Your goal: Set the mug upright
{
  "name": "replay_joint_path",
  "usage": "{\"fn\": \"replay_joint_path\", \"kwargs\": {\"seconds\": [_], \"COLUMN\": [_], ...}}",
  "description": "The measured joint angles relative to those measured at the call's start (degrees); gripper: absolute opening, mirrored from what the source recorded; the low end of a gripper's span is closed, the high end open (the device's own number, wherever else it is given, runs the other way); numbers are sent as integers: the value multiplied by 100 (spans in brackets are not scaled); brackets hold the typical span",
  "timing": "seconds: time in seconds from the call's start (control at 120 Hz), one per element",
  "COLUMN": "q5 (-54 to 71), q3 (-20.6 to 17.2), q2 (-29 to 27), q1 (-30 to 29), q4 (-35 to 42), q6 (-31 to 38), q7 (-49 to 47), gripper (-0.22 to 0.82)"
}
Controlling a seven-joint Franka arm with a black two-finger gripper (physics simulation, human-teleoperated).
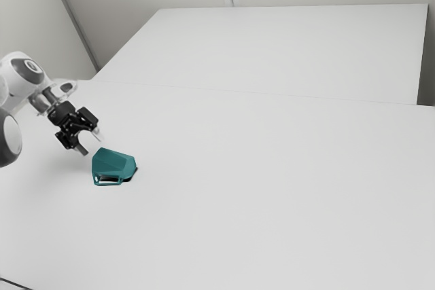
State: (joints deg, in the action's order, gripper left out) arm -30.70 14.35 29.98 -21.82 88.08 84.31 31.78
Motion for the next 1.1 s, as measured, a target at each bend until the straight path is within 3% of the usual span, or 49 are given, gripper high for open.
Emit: {"fn": "replay_joint_path", "kwargs": {"seconds": [1.1], "q5": [-1055], "q3": [-48], "q2": [442], "q1": [-93], "q4": [-16], "q6": [-11], "q7": [1208], "gripper": [60]}}
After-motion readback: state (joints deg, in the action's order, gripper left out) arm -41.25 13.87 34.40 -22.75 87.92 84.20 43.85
